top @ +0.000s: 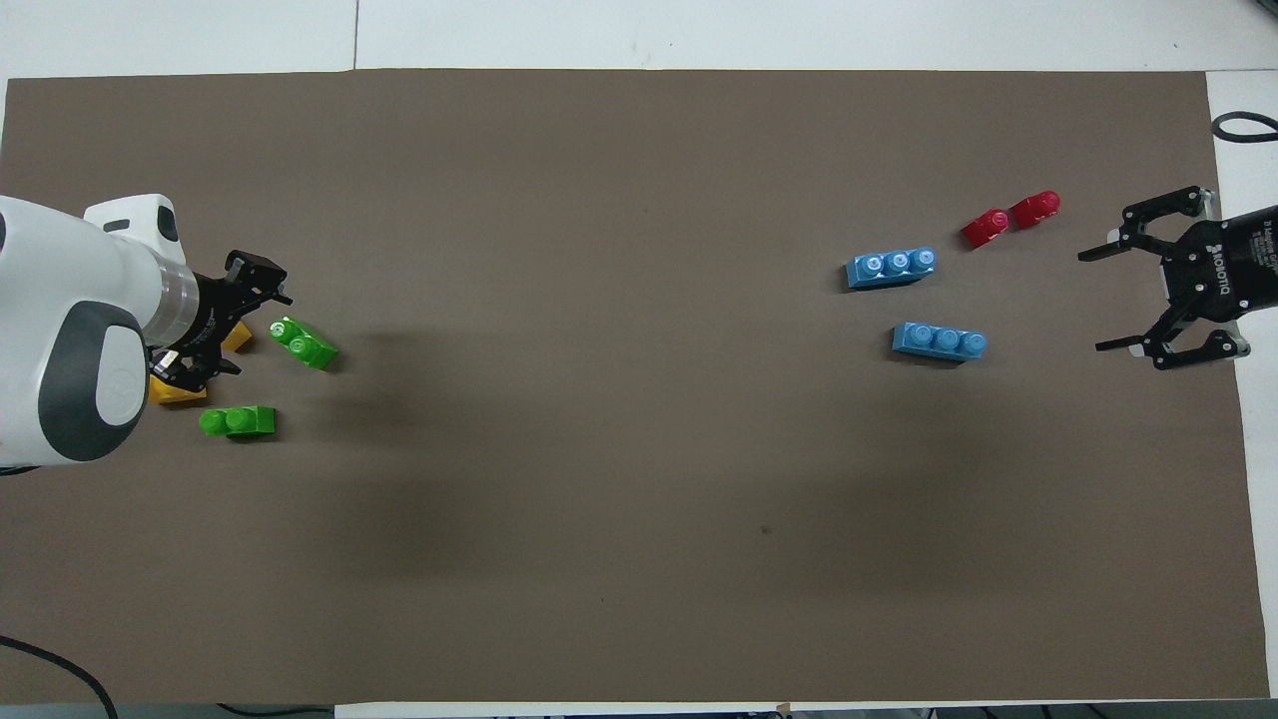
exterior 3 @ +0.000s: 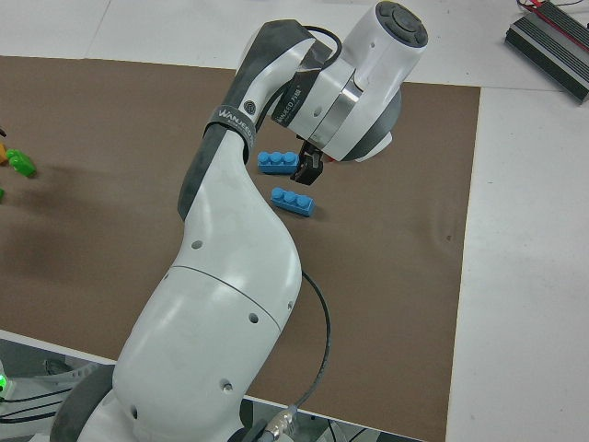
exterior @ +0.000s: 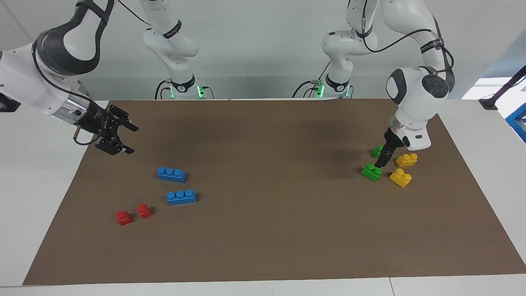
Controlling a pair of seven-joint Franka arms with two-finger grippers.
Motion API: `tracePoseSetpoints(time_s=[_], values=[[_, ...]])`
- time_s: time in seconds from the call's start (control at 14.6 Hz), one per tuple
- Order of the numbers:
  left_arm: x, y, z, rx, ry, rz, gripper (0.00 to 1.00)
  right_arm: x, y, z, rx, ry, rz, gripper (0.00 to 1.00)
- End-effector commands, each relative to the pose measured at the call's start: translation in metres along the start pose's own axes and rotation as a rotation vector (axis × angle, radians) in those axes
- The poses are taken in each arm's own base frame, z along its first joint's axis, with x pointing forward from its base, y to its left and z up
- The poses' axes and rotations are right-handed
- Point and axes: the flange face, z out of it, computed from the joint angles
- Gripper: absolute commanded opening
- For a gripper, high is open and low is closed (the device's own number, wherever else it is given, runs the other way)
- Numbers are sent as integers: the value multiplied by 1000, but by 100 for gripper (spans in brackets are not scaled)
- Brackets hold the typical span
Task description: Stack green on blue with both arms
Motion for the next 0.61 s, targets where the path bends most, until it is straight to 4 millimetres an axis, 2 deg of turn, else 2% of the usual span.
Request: tracePoseSetpoints(time_s=[0.0, 0.2, 0.41, 0.55], values=[[8, 1, 14, -6, -7, -42, 100, 5, -17, 15, 31, -33, 42, 93], [18, 0, 31, 1, -13, -85, 100, 16, -35, 38, 49, -71, 84, 93], [24, 4, 48, -17, -25, -106, 100, 6, -53, 64, 44, -66, 68, 92], [28, 11, 62, -10, -31, -108, 100, 19, -67, 82, 27, -71, 77, 92]])
